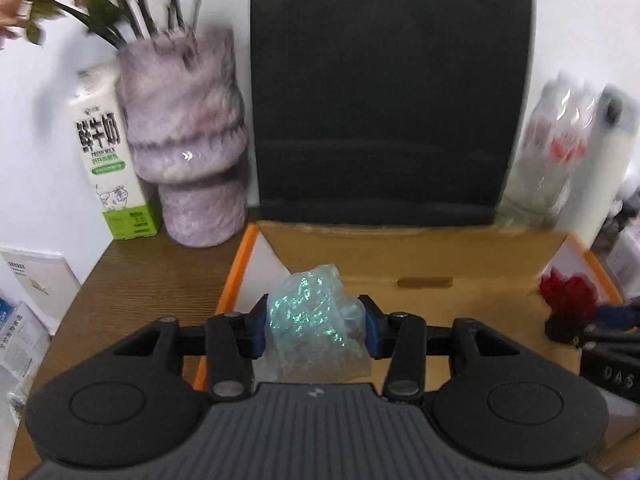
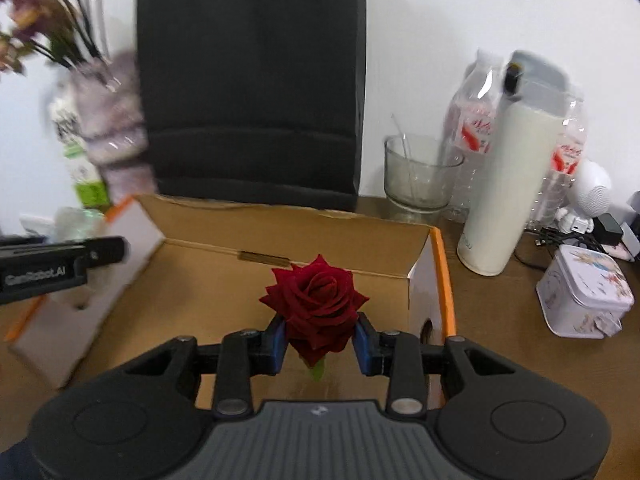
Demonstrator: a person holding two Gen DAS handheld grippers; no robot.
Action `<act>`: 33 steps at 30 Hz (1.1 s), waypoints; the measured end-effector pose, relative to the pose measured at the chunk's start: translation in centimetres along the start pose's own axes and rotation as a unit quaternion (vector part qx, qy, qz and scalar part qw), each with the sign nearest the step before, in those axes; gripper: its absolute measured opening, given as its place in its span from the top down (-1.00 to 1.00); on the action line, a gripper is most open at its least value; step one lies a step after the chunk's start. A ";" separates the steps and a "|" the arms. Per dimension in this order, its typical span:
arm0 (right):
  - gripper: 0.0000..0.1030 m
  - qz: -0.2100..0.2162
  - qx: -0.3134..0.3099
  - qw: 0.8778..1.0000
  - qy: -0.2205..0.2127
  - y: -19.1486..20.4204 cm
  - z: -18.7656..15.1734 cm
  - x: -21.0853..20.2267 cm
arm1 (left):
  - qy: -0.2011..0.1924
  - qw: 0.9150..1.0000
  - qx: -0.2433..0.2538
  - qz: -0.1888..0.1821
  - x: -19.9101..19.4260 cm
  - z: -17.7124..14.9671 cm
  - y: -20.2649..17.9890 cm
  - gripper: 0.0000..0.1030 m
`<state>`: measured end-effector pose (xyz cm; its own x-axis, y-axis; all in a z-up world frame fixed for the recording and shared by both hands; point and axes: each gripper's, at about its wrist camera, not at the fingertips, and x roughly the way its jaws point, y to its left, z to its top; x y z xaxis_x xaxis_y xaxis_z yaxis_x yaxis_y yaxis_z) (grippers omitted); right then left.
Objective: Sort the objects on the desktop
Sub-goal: 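Carry both into the cardboard box and open both tools to drop them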
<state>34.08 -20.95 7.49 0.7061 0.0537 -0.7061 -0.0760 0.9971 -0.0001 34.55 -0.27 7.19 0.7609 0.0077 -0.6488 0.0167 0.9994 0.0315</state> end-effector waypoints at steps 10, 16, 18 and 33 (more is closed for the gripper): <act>0.26 -0.042 -0.034 0.998 0.037 -1.4 1.1 5.5 | 0.136 0.990 -0.015 0.012 4.0 -2.1 -0.7 0.06; -0.52 -0.015 -0.012 1.000 0.021 -1.8 2.2 3.7 | 0.095 0.992 -0.080 -0.017 1.8 -0.1 0.6 -0.46; -0.64 -0.016 -0.009 1.000 0.009 -1.6 2.7 2.1 | 0.085 0.992 -0.091 -0.023 1.4 0.4 0.8 -0.75; -0.84 0.059 0.016 0.994 -0.090 -0.7 -11.1 -19.3 | -0.133 0.986 -0.065 -0.075 -24.3 -10.4 -1.2 -1.00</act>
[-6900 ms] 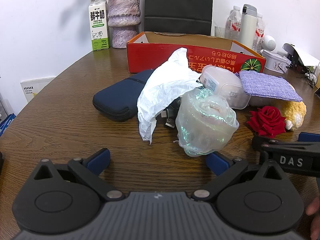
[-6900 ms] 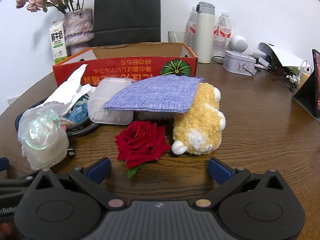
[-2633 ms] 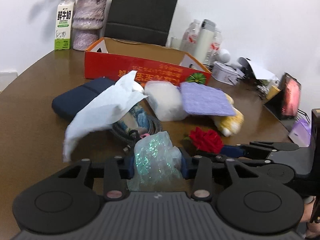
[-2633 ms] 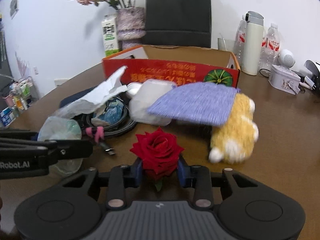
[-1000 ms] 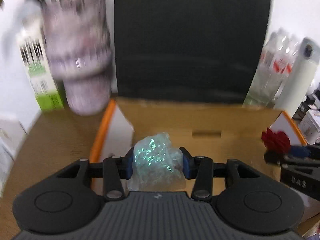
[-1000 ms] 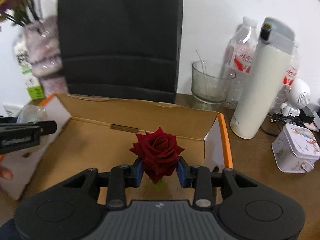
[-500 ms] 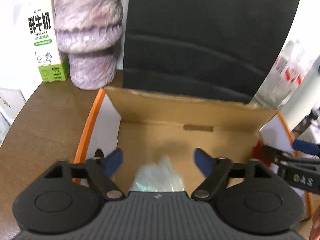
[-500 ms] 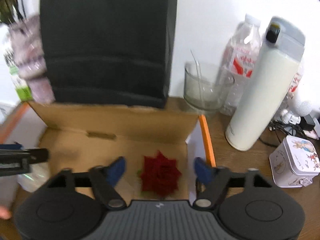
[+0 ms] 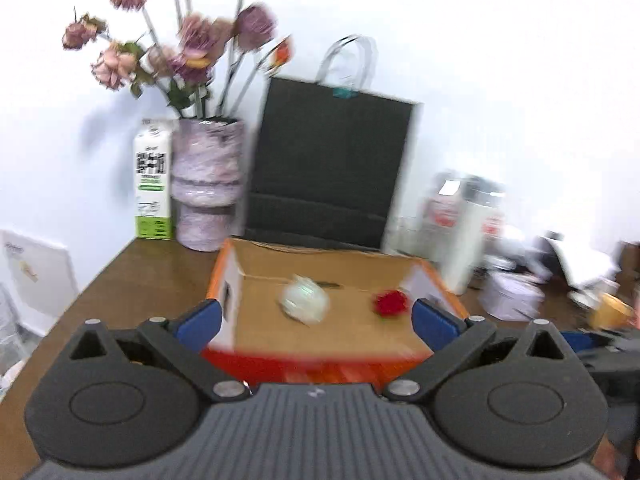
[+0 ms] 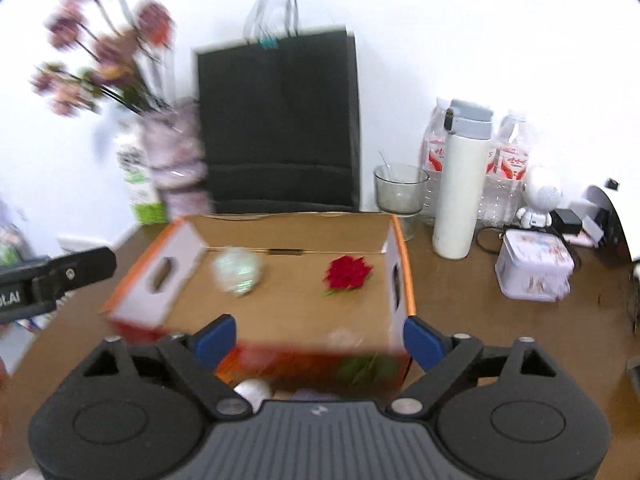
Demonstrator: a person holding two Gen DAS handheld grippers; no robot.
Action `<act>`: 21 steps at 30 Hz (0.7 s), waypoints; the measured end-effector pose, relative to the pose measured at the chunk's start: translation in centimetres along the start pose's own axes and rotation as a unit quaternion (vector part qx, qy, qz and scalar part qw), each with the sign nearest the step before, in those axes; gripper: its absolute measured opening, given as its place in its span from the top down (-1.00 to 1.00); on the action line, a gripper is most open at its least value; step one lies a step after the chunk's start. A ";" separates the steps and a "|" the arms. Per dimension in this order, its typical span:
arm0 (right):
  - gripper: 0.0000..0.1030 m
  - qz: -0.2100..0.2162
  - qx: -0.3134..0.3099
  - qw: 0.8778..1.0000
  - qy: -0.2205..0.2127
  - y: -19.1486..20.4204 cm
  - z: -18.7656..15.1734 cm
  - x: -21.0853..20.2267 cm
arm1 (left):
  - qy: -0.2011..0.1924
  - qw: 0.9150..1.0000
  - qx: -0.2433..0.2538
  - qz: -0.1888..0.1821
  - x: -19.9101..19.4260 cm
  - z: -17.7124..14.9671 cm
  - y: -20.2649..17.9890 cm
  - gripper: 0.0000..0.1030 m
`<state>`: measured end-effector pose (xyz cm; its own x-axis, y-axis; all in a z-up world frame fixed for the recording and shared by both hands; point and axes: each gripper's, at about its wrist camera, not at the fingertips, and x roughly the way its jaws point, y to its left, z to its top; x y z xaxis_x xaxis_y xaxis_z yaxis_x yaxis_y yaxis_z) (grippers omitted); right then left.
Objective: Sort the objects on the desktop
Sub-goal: 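Carry both into the cardboard box and open both tools to drop them, then move both tools back over the table toward the tissue and plush toy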
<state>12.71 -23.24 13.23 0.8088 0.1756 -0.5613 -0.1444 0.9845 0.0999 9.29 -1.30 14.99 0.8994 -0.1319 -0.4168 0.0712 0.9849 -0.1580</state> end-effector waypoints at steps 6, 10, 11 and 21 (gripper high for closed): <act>-0.85 0.033 -0.013 0.999 -0.025 2.8 -8.1 -8.0 | -0.011 0.998 0.033 -0.049 -8.3 -8.2 -0.2 -1.00; -0.85 0.039 -0.027 0.998 -0.029 3.7 -13.6 -10.8 | -0.011 0.997 0.057 -0.049 -10.9 -13.3 0.5 -1.00; -0.85 0.033 -0.035 0.999 -0.023 3.9 -14.7 -10.9 | -0.005 0.997 0.061 -0.051 -11.3 -14.2 0.7 -1.00; -0.84 0.023 -0.044 0.999 0.007 3.8 -20.5 -12.2 | 0.022 0.991 0.113 -0.062 -12.3 -19.3 2.0 -1.00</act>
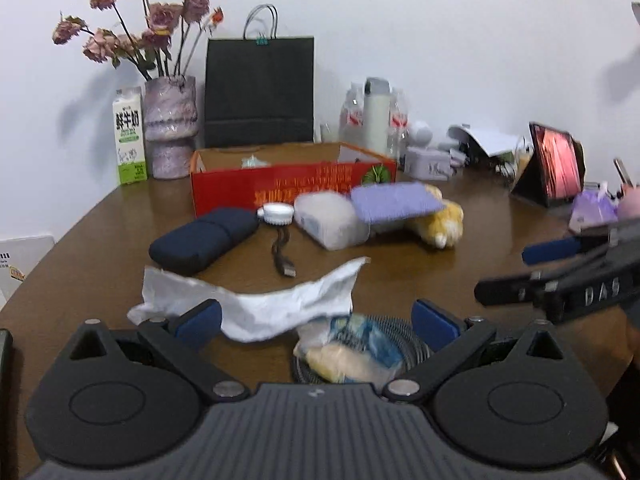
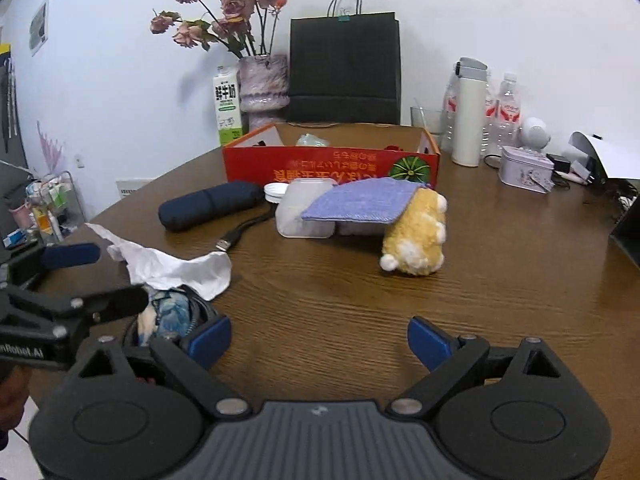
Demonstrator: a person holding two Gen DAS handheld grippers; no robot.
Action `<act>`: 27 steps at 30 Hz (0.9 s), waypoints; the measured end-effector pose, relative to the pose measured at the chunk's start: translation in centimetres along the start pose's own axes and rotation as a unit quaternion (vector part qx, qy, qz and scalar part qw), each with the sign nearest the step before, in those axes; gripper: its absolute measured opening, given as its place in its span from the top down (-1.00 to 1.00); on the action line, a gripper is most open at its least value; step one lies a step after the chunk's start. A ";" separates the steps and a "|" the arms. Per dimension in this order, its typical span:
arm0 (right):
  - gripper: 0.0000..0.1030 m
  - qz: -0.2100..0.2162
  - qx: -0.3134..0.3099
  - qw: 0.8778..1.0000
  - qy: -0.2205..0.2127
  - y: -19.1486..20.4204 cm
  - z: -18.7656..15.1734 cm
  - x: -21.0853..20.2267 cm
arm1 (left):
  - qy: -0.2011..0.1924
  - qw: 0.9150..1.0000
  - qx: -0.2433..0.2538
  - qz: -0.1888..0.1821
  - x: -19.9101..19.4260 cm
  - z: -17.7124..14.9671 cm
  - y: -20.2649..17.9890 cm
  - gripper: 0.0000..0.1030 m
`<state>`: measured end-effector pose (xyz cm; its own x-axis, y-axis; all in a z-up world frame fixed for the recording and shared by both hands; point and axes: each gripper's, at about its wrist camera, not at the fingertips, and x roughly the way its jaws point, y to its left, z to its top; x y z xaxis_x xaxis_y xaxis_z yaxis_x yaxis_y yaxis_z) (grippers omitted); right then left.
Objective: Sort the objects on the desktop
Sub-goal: 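Move both tools back over the table toward the tissue and plush toy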
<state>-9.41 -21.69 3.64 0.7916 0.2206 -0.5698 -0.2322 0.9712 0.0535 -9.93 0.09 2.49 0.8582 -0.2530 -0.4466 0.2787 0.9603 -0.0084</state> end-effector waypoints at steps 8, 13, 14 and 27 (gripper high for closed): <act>-0.84 -0.009 0.010 1.000 0.015 -0.6 -0.1 1.4 | 0.019 1.000 -0.007 -0.001 0.7 -0.9 0.6 -1.00; -0.84 -0.018 0.022 0.999 0.020 -1.6 -0.2 2.0 | 0.022 1.000 -0.011 -0.001 1.0 -0.7 0.8 -1.00; -0.84 -0.021 0.024 0.999 0.020 -1.8 -0.2 2.1 | 0.023 1.000 -0.011 0.000 1.1 -0.7 0.9 -1.00; -0.83 -0.039 0.028 0.998 0.030 -2.6 0.2 4.0 | 0.053 0.998 -0.035 -0.001 2.7 -0.3 2.3 -1.00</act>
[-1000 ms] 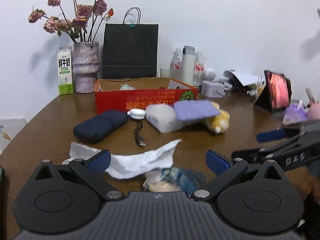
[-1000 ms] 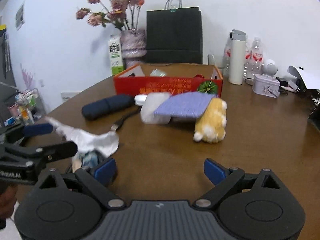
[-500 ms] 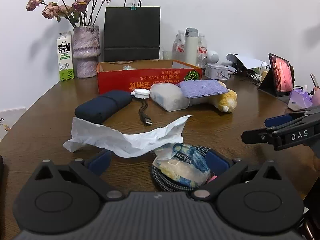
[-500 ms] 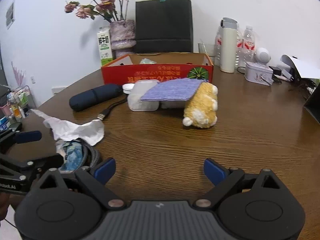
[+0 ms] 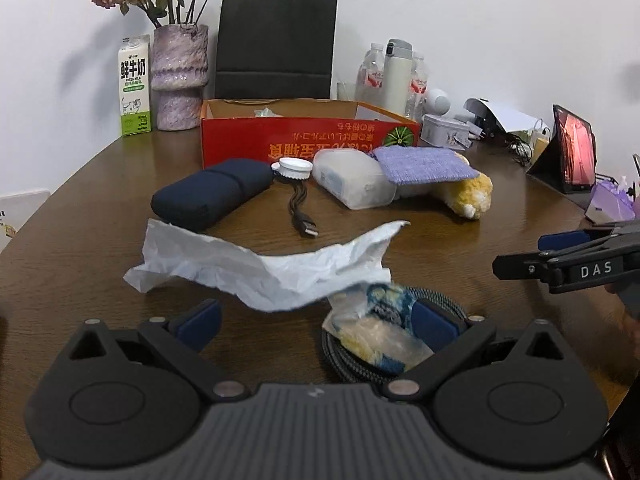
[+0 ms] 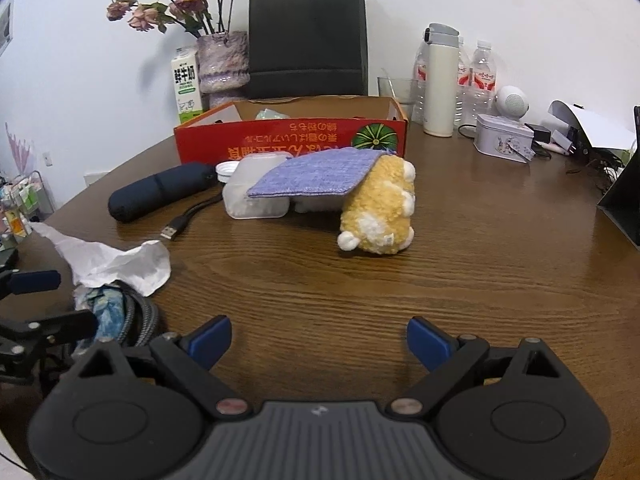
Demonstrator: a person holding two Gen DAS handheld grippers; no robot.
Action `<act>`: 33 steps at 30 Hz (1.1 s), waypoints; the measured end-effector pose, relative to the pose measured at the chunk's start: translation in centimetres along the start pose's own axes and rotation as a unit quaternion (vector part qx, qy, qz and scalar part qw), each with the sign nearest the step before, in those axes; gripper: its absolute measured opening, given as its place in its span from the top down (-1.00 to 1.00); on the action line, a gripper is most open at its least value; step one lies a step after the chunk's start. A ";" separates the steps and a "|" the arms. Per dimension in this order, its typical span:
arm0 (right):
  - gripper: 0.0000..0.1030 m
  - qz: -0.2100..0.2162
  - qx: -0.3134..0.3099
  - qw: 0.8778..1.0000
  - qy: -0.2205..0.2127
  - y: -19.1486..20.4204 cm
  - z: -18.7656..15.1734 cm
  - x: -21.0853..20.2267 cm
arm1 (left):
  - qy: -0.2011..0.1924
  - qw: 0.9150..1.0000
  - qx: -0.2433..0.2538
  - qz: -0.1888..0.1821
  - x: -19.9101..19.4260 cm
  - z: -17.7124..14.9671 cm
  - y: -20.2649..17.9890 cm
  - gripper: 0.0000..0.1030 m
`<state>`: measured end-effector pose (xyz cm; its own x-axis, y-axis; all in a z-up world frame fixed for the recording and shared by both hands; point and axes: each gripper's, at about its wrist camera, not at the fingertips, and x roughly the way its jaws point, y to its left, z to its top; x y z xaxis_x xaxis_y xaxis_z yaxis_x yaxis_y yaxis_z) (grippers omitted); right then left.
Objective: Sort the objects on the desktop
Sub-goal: 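Move both tools back over the table toward the tissue and plush toy, then pinch the white tissue with the left tool while the right tool grasps the yellow plush toy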
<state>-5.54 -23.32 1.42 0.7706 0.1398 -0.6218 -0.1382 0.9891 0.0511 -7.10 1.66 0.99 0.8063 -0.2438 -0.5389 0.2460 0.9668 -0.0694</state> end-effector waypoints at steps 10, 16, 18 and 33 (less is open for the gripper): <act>-0.81 0.002 -0.009 1.000 -0.009 0.1 1.5 1.6 | 0.006 0.999 -0.033 0.008 1.9 1.6 1.0 -1.00; -0.81 -0.013 -0.009 0.999 -0.030 0.2 3.6 3.1 | -0.001 0.999 -0.037 0.026 4.1 4.0 2.0 -0.99; -0.81 -0.019 0.000 0.999 -0.031 -0.2 4.5 4.1 | 0.016 0.999 -0.033 0.018 5.0 4.5 2.2 -0.97; 0.23 -0.053 0.001 0.999 -0.015 -1.7 5.5 6.7 | 0.055 0.992 -0.068 0.088 9.8 7.5 4.1 0.96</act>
<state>3.27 -23.83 1.42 0.7991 0.0366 -0.6001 -0.0547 0.9984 -0.0119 5.85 2.66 1.73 0.7654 -0.0673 -0.6400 0.0249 0.9969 -0.0752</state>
